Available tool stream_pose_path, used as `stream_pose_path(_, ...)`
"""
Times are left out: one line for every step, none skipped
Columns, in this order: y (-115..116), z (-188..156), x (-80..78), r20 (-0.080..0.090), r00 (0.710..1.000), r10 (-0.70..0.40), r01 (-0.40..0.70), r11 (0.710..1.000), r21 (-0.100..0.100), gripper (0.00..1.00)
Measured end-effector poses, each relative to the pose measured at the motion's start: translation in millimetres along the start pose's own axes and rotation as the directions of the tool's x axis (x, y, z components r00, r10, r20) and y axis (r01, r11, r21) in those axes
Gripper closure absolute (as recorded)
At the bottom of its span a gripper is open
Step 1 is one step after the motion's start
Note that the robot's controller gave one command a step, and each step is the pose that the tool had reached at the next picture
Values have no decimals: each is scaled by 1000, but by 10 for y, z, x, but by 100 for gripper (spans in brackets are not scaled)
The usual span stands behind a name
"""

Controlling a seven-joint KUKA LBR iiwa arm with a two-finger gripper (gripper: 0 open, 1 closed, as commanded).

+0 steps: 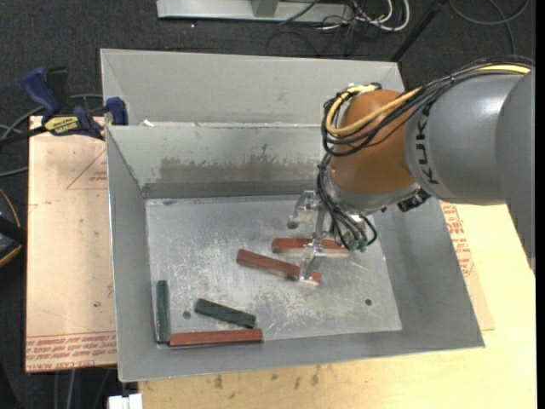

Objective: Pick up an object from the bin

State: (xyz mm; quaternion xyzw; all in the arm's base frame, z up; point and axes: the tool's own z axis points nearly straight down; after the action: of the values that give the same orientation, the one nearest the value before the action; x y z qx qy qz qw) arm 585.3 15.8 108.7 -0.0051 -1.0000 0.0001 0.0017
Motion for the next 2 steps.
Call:
stream_pose_path(95, -60, 61, 2, 986, 167, -167, 986, -2, 0)
stream_pose_path(-225, 341, -137, 7, 989, 151, -151, 989, -6, 0)
